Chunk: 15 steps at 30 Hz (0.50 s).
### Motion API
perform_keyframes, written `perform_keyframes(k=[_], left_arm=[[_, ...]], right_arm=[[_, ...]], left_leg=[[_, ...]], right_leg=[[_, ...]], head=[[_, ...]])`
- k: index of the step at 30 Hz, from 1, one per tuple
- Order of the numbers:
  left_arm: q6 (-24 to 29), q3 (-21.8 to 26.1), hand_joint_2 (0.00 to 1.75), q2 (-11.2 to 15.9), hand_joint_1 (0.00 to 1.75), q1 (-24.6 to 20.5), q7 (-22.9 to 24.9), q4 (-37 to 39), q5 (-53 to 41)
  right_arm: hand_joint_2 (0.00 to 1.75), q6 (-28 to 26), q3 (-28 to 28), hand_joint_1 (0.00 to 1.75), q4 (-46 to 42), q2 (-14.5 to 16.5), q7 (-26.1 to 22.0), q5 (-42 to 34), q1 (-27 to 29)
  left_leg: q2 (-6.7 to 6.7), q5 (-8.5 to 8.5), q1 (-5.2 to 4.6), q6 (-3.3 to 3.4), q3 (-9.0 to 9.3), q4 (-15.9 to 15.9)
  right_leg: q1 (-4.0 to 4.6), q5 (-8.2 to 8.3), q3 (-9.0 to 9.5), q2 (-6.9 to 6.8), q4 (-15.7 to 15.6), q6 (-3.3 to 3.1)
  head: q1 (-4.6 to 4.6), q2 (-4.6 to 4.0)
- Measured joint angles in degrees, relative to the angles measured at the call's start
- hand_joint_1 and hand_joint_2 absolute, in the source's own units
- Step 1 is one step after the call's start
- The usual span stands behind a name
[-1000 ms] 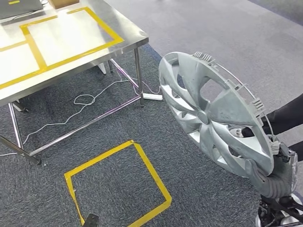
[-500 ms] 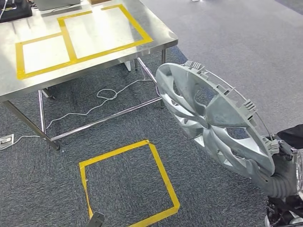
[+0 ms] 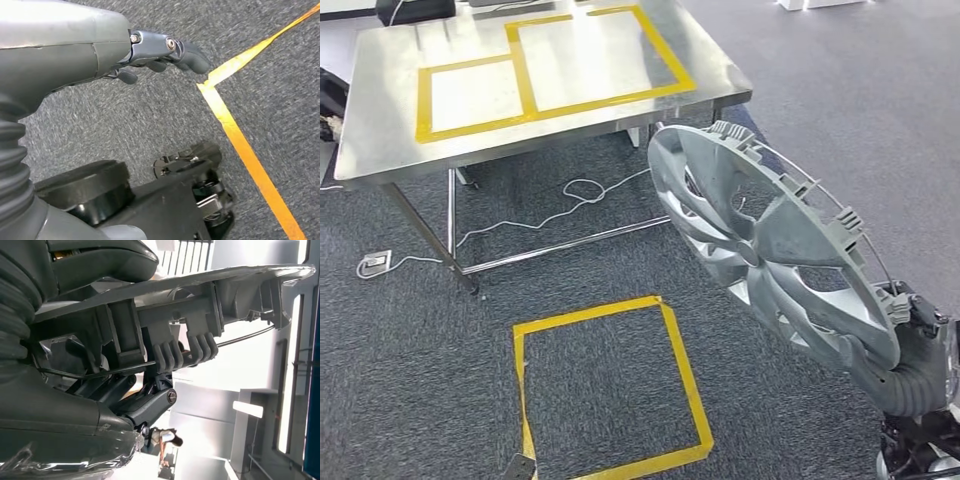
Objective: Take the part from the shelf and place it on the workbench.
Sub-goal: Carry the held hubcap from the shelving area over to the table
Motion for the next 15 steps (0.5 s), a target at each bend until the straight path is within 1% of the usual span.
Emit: perform_keyframes(k=[1, 2, 3, 4, 5, 6, 7, 8, 9, 10, 11, 12, 13, 14, 15], left_arm=[[-0.15, -0.02, 1.75, -0.03, 0.0, 0.05, -0.22, 0.0, -0.2], [-0.25, -0.03, 1.75, -0.07, 0.0, -0.03, -0.47, 0.0, -0.3], [-0.33, -0.07, 1.75, -0.14, 0.0, -0.21, -0.72, 0.0, -0.38], [-0.42, -0.11, 1.75, -0.21, 0.0, -0.44, -0.98, 0.0, -0.43], [-0.49, -0.17, 1.75, -0.27, 0.0, -0.68, -1.19, 0.0, -0.47], [-0.56, -0.24, 1.75, -0.32, 0.0, -0.82, -1.34, 0.0, -0.5], [-0.6, -0.29, 1.75, -0.33, 0.0, -0.89, -1.44, 0.0, -0.51], [-0.62, -0.33, 1.75, -0.31, 0.0, -0.91, -1.48, 0.0, -0.51], [-0.63, -0.34, 1.75, -0.28, 0.0, -0.91, -1.48, 0.0, -0.51], [-0.63, -0.34, 1.75, -0.23, 0.0, -0.91, -1.48, 0.0, -0.51], [-0.63, -0.35, 1.75, -0.15, 0.0, -0.93, -1.48, 0.0, -0.51], [-0.61, -0.35, 1.75, -0.06, 0.0, -0.94, -1.44, 0.0, -0.5], [-0.55, -0.34, 1.75, 0.07, 0.0, -0.95, -1.35, 0.0, -0.47], [-0.51, -0.34, 1.75, 0.18, 0.0, -0.91, -1.24, 0.0, -0.44], [-0.47, -0.33, 1.75, 0.27, 0.0, -0.84, -1.11, 0.0, -0.41]], right_arm=[[1.75, 0.01, 0.02, 1.75, 0.0, 0.0, -0.01, -0.01, -0.01], [1.75, 0.05, 0.02, 1.75, 0.01, 0.0, -0.02, -0.03, -0.01], [1.75, 0.08, 0.02, 1.75, 0.05, 0.0, -0.07, -0.07, -0.01], [1.75, 0.11, 0.02, 1.75, 0.11, 0.0, -0.17, -0.11, 0.0], [1.75, 0.13, 0.02, 1.75, 0.22, 0.0, -0.33, -0.17, 0.02], [1.75, 0.09, 0.02, 1.75, 0.37, 0.0, -0.52, -0.2, 0.03], [1.75, 0.03, 0.02, 1.75, 0.52, 0.01, -0.69, -0.16, 0.04], [1.75, -0.04, 0.02, 1.75, 0.65, 0.01, -0.85, -0.07, 0.05], [1.75, -0.13, 0.02, 1.75, 0.72, 0.02, -0.97, 0.05, 0.04], [1.75, -0.2, 0.02, 1.75, 0.75, 0.02, -1.05, 0.18, 0.03], [1.75, -0.28, 0.02, 1.75, 0.78, 0.03, -1.1, 0.3, -0.01], [1.75, -0.38, 0.03, 1.75, 0.8, 0.04, -1.15, 0.39, -0.02], [1.75, -0.49, 0.04, 1.75, 0.82, 0.07, -1.19, 0.5, 0.01], [1.75, -0.58, 0.04, 1.75, 0.84, 0.1, -1.24, 0.6, 0.07], [1.75, -0.66, 0.03, 1.75, 0.83, 0.11, -1.29, 0.66, 0.17]], left_leg=[[-0.59, 0.09, 0.1, 0.35, 0.06, -0.15], [-1.12, 0.2, 0.26, 0.71, 0.15, -0.3], [-1.62, 0.3, 0.45, 1.04, 0.25, -0.44], [-2.08, 0.31, 0.51, 1.26, 0.26, -0.44], [-2.53, 0.3, 0.52, 1.43, 0.26, -0.43], [-2.96, 0.29, 0.51, 1.51, 0.29, -0.41], [-3.35, 0.25, 0.5, 1.54, 0.35, -0.4], [-3.71, 0.21, 0.51, 1.53, 0.45, -0.38], [-4.04, 0.14, 0.55, 1.45, 0.61, -0.36], [-4.33, 0.03, 0.56, 1.28, 0.77, -0.32], [-4.54, -0.12, 0.47, 1.03, 0.82, -0.16], [-4.7, -0.18, 0.36, 0.75, 0.79, -0.06], [-4.78, -0.24, 0.2, 0.71, 0.65, 0.06], [-4.82, -0.16, 0.06, 1.05, 0.47, 0.15], [-4.82, -0.01, 0.02, 1.56, 0.37, 0.09]], right_leg=[[-0.08, -0.31, 0.01, 0.33, 0.18, 0.33], [-0.17, -1.11, -0.4, 1.31, 1.26, 0.63], [-0.22, -2.53, -1.52, 2.7, 3.75, 0.85], [-0.26, -4.27, -3.23, 4.15, 7.32, 0.97], [-0.25, -5.98, -5.3, 5.02, 11.45, 1.03], [-0.24, -7.07, -7.17, 5.4, 14.87, 1.07], [-0.24, -7.04, -8.26, 5.51, 16.43, 1.08], [-0.26, -5.93, -8.35, 5.54, 15.82, 1.06], [-0.32, -3.81, -7.28, 5.56, 12.91, 1.04], [-0.45, -1.49, -5.55, 5.71, 8.76, 1.08], [-0.55, 0.14, -3.75, 6.03, 4.81, 1.1], [-0.64, 1.14, -2.42, 6.33, 1.95, 1.0], [-0.74, 1.43, -1.79, 6.62, 0.51, 0.97], [-0.76, 1.37, -1.67, 6.79, 0.19, 0.88], [-0.79, 1.51, -1.77, 6.8, 0.2, 0.8]], head=[[0.04, -0.01], [0.16, -0.01], [0.32, -0.01], [0.52, -0.02], [0.63, -0.01], [0.71, -0.01], [0.73, -0.01], [0.73, -0.01], [0.73, -0.01], [0.75, -0.01], [0.81, -0.01], [0.79, 0.0], [0.79, 0.0], [0.74, 0.0], [0.67, 0.0]])
